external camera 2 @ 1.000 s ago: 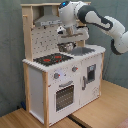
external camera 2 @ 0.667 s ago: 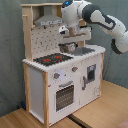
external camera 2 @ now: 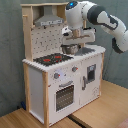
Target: Play with the kitchen
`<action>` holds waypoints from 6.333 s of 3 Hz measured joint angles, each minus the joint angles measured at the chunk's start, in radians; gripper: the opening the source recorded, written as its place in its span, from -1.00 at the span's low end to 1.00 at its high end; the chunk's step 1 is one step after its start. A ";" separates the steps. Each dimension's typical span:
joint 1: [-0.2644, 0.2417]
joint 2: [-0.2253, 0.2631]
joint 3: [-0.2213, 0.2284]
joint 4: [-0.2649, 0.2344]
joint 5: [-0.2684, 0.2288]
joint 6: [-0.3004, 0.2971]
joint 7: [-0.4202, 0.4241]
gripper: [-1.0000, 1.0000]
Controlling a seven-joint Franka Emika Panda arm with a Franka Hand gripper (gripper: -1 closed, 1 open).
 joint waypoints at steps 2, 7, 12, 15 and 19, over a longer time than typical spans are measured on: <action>-0.083 0.002 0.084 -0.140 0.002 0.000 0.140 -1.00; -0.313 0.056 0.307 -0.460 0.007 0.000 0.429 -1.00; -0.538 0.160 0.500 -0.673 0.024 -0.010 0.783 -1.00; -0.785 0.275 0.587 -0.697 0.053 -0.038 0.784 -1.00; -0.988 0.290 0.580 -0.694 0.008 -0.014 0.429 -1.00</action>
